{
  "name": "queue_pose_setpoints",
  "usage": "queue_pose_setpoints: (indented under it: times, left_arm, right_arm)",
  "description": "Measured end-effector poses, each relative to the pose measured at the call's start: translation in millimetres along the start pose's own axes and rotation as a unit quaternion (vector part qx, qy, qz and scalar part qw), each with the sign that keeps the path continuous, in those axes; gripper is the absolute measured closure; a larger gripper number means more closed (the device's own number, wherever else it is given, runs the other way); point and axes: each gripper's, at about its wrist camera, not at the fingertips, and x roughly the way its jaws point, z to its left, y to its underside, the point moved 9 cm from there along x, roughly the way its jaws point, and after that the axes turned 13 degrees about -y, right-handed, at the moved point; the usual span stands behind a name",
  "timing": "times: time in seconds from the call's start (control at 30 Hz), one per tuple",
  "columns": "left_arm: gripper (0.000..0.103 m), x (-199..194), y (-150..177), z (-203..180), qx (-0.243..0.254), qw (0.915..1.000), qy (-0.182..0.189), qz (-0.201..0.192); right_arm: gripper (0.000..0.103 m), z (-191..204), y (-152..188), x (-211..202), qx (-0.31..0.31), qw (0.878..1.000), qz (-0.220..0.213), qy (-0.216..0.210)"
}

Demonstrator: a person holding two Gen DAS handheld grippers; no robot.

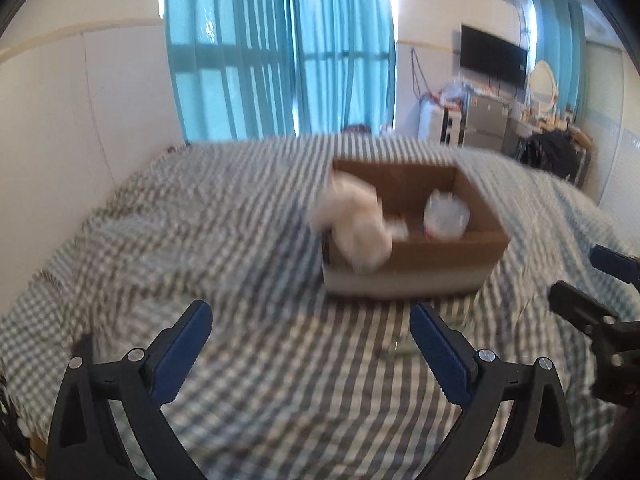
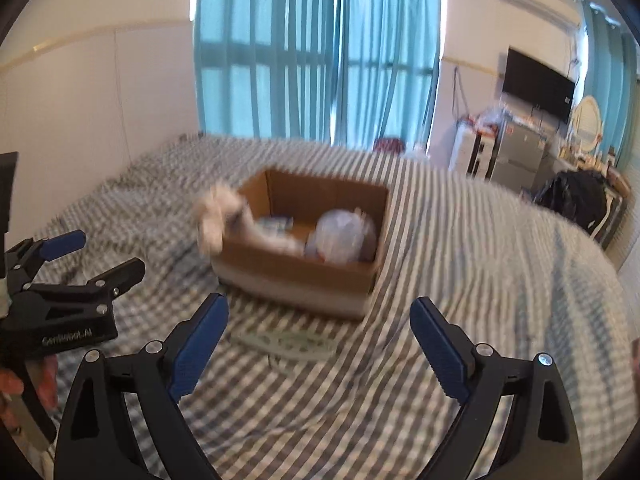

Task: Organize objects
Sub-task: 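Grasp the green plastic hanger with the right tool while the left tool grasps the lace cloth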

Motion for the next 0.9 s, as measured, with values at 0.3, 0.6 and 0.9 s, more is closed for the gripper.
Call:
queue_pose_setpoints:
  times: [0.3, 0.6, 0.9]
  left_arm:
    - [0.001, 73, 66, -25, 0.043, 0.9964, -0.033, 0.065]
    - [0.001, 105, 80, -17, 0.035, 0.9914, -0.048, 0.117]
    - [0.001, 115, 85, 0, -0.018, 0.9887, -0.047, 0.141]
  right_arm:
    - [0.01, -10, 74, 98, -0.024, 0.995, 0.096, 0.003]
    - [0.011, -14, 90, 143, -0.022, 0.991, 0.132, -0.022]
    - [0.022, -6, 88, 157, -0.063, 0.987, 0.144, -0.023]
